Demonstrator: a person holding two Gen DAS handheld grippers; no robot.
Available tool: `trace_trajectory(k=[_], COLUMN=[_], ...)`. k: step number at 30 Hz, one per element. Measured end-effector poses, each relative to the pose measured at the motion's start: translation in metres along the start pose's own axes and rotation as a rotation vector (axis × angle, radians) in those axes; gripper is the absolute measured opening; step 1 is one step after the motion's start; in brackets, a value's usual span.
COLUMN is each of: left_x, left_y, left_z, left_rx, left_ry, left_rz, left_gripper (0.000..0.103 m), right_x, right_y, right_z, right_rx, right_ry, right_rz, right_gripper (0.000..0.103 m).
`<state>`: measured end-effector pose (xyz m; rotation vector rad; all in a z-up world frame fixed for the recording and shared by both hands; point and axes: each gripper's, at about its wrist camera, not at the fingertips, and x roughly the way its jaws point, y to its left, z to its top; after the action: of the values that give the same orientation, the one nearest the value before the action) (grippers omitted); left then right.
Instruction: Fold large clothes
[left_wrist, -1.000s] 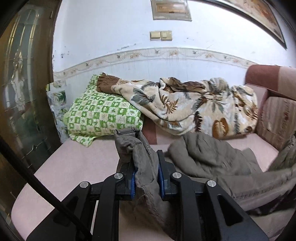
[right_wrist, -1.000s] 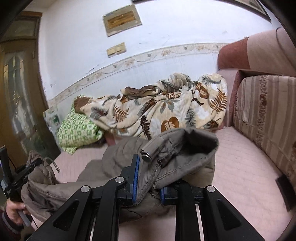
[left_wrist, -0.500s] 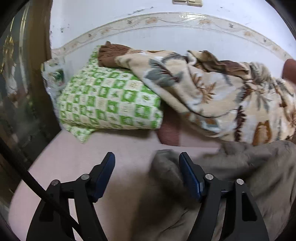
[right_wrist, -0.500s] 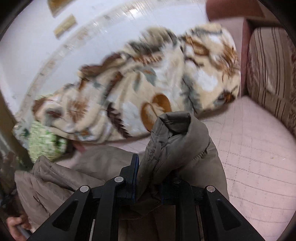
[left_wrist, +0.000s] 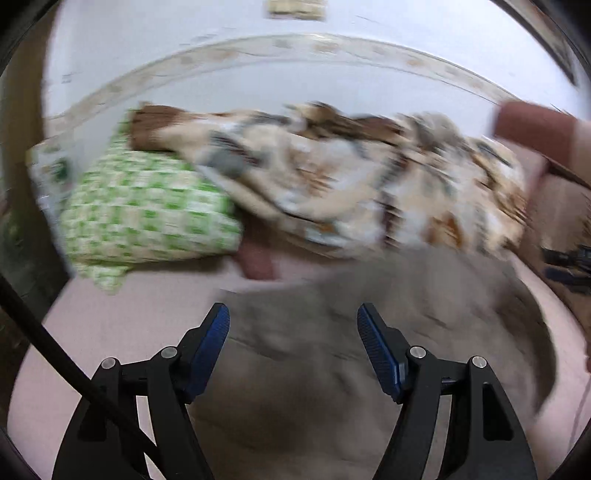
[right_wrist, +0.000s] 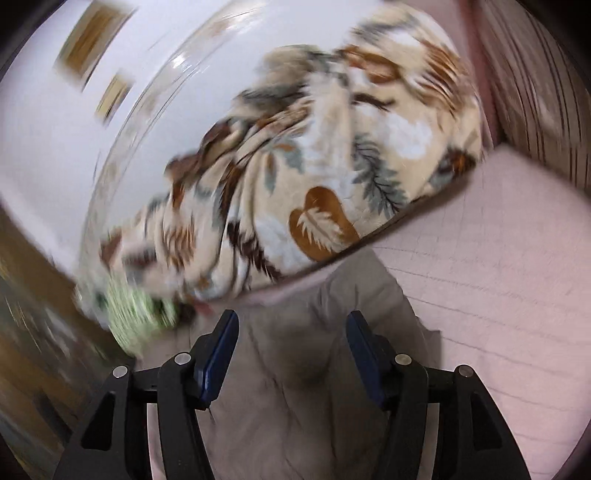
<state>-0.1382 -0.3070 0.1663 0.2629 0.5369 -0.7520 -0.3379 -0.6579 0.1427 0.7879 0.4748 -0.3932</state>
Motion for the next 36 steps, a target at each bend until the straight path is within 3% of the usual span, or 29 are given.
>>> trace_trajectory(k=[3,7,12,18,20,22,26,31,36], left_x=[0.015,0.069,0.137,0.18,0.169,0.135,0.051,-0.023,-0.039], left_y=[-0.046,-0.071,-0.059,-0.055,-0.053,-0.046,-0.023,0.012,0.052], left_z=[-0.018,-0.029,-0.037,-0.038,-0.032,-0.032,-0.052,-0.097,-0.121], left_rx=[0.064,0.098,0.06,0.044,0.03,0.006,-0.055,-0.111,-0.15], left_ry=[0.056,0.16,0.316,0.404,0.399,0.333,0.166,0.094,0.068], left_rz=[-0.076,-0.03,0.003,0.029,0.033,0.011,0.021,0.14,0.243], left_gripper=[0.071,0.071,0.074,0.083,0.081,0.077,0.077,0.077,0.077], right_x=[0.001,0.041,0.107,0.156,0.158,0.144,0.071,-0.001,-0.028], right_y=[0.036,0.056,0.044,0.016,0.016,0.021,0.045,0.056,0.055], right_z=[-0.038,-0.085,-0.094,-0.083,-0.079,-0.077,-0.089,-0.129,-0.162], right_rx=[-0.198,-0.347,-0.428,-0.34,-0.324,-0.31,-0.3,-0.236,-0.205], right_ry=[0.038,0.102,0.177,0.313,0.331,0.308,0.147,0.017,-0.033], right_rz=[-0.064,-0.151,-0.313,-0.326,-0.337,-0.329,-0.291,-0.283,-0.313], right_gripper=[0.065,0.065,0.068,0.071,0.071,0.071,0.072,0.076,0.076])
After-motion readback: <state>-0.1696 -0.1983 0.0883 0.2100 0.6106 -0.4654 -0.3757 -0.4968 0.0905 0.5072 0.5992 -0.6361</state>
